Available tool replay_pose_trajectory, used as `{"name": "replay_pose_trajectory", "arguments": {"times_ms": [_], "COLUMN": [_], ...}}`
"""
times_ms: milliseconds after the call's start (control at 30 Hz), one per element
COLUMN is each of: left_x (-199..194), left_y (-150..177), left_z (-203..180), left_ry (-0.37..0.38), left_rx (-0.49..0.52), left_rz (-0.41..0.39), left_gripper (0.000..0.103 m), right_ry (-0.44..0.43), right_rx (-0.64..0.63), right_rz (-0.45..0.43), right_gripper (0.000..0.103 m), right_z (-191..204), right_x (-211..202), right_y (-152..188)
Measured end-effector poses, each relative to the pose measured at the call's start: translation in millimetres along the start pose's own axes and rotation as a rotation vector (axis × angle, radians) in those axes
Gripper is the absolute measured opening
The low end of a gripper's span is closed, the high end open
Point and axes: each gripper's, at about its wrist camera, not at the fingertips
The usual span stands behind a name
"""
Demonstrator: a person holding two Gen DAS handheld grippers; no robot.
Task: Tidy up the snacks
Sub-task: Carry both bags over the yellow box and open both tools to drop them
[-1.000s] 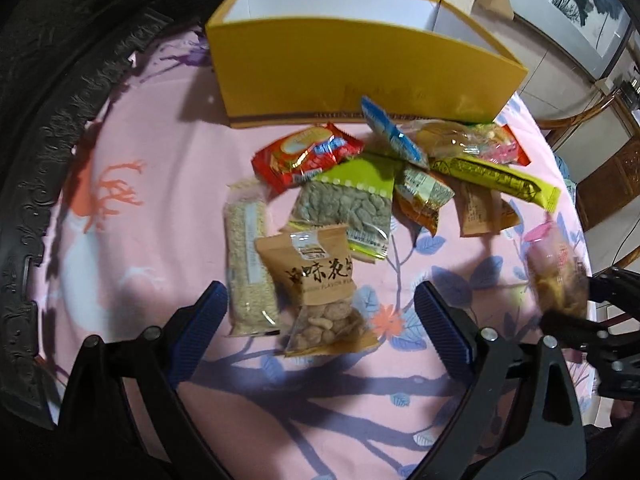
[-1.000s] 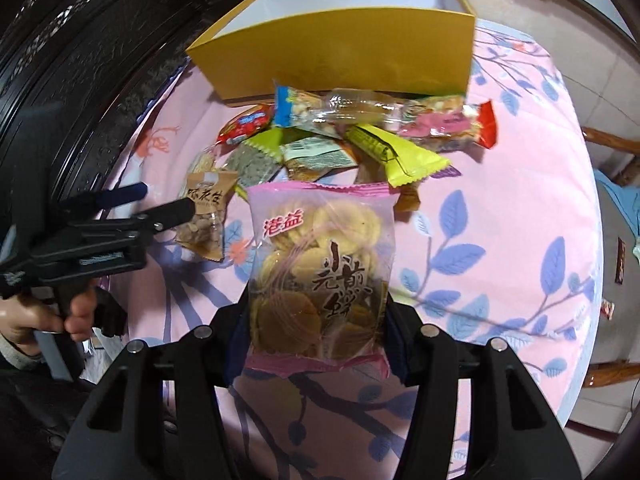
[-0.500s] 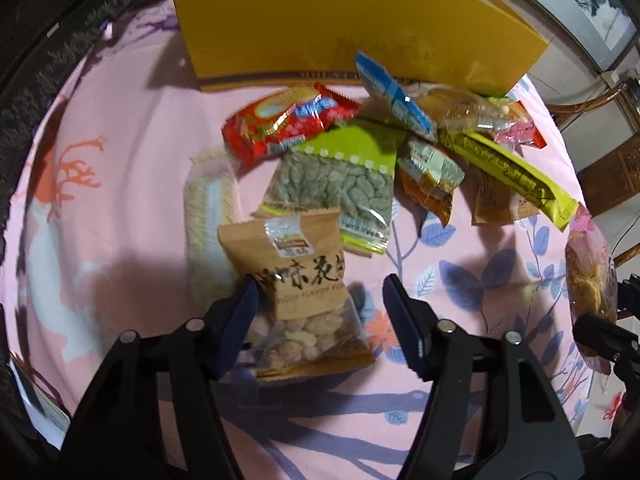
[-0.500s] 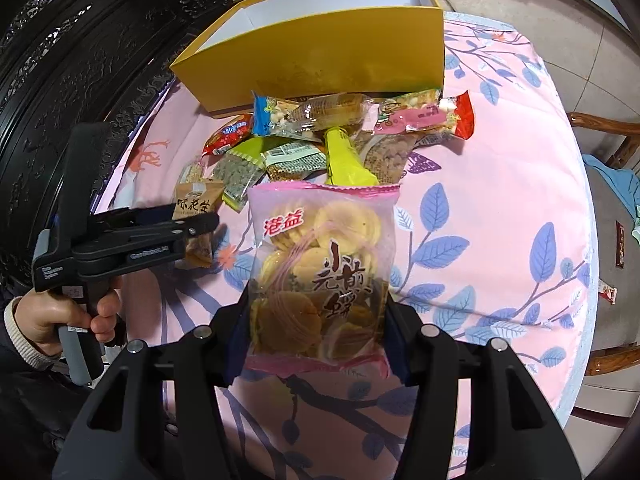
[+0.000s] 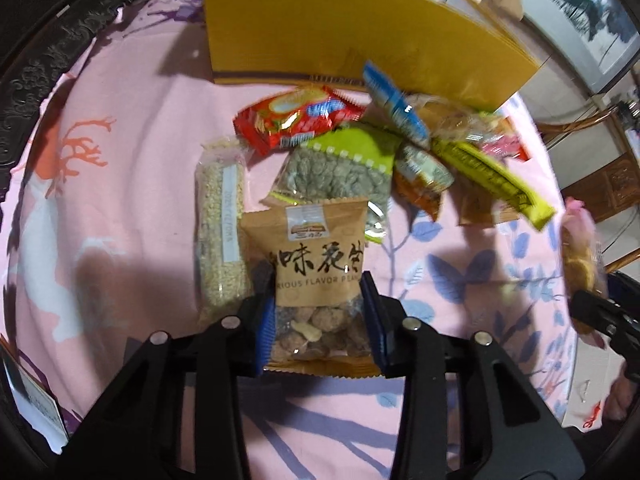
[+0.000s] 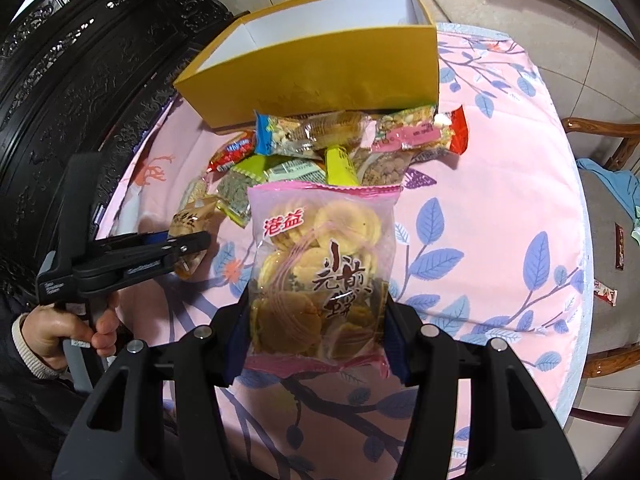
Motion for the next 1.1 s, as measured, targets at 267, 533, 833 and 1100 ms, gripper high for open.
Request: {"name": "replay_pose_trajectory", "arguments": {"times_ms": [267, 533, 833, 1100], "left_x": [-61.8, -106.5, -147.6, -151.6], "left_y": [-1.6, -22.1, -78.8, -162.0], "left_z": [10.2, -0.8, -27.2, -44.8], "left_ry": [0.031, 0.045, 0.078, 0.071], "left_rx": [-0.023, 0.001, 0.063, 0.091], "left_rz": [-0.134, -0.246, -0.405, -0.514], "left_gripper": [0.039, 0.039, 0.039, 0.039], "right_ry": [-0.012, -0.025, -0.023, -0.009], "right_rx": [-0.025, -0.038, -0.054, -0.050], "right_rz": [-0.040, -0.095, -0.236, -0.361], "right_gripper": [0.056, 0.056, 0.056, 0.056], "right_z": [10.7, 17.3, 18.3, 7.5], "right_x": [-12.3, -31.4, -59.9, -62.6], "right_y": [-10.6, -27.3, -89.3, -177.1]}}
Point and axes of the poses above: each gripper's, at about its wrist camera, not at the fingertips, and x roughly the way its jaws point, z to its left, y to its underside, and after that the axes turned 4 degrees about -y, right-handed
